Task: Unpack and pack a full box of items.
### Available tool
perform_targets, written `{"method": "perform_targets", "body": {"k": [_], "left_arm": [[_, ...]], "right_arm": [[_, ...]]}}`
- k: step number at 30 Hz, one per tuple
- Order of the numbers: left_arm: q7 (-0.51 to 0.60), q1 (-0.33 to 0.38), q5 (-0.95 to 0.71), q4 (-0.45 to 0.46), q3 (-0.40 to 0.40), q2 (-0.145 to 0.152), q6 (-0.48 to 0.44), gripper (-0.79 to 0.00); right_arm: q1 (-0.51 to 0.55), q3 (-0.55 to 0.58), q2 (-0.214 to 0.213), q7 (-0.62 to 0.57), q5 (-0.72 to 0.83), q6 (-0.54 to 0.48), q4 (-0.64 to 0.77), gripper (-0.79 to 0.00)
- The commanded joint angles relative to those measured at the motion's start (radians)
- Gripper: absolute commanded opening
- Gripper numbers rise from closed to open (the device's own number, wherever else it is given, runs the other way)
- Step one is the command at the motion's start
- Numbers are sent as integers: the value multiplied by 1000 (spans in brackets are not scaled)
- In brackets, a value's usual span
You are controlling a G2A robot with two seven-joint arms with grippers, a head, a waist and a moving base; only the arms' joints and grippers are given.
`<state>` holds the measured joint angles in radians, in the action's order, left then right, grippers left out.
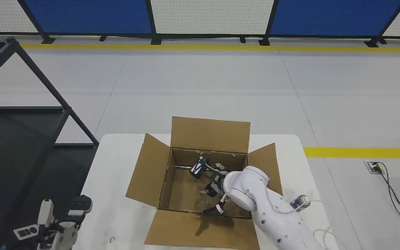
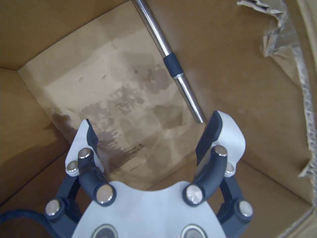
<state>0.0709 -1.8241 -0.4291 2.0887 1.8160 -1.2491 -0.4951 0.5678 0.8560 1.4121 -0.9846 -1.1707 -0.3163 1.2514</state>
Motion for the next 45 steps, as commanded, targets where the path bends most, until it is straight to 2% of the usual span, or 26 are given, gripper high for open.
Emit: {"method": "perform_targets", "body": {"k": [1, 5, 15, 18, 27, 31, 34, 45], "left_arm": [[0, 0, 0, 0, 0, 0, 0, 0], [0, 0, 0, 0, 0, 0, 0, 0], [0, 0, 0, 0, 0, 0, 0, 0], [0, 0, 0, 0, 0, 0, 0, 0], [0, 0, 0, 0, 0, 0, 0, 0], [0, 0, 0, 0, 0, 0, 0, 0], [0, 0, 0, 0, 0, 0, 0, 0], [0, 0, 0, 0, 0, 0, 0, 0]], "right_arm": [[-25, 13, 5, -9, 58, 4, -43, 0], [-74, 20, 16, -58, 126, 13, -119, 0], [-74, 20, 16, -58, 126, 13, -119, 0], [-67, -13, 21, -57, 103, -16, -117, 0], [-167, -112, 70, -49, 150, -123, -239, 0], [-232, -146, 101, -69, 234, -203, -336, 0], [-284, -179, 130, -108, 281, -209, -426, 0], [-289, -182, 133, -113, 285, -204, -435, 0]]}}
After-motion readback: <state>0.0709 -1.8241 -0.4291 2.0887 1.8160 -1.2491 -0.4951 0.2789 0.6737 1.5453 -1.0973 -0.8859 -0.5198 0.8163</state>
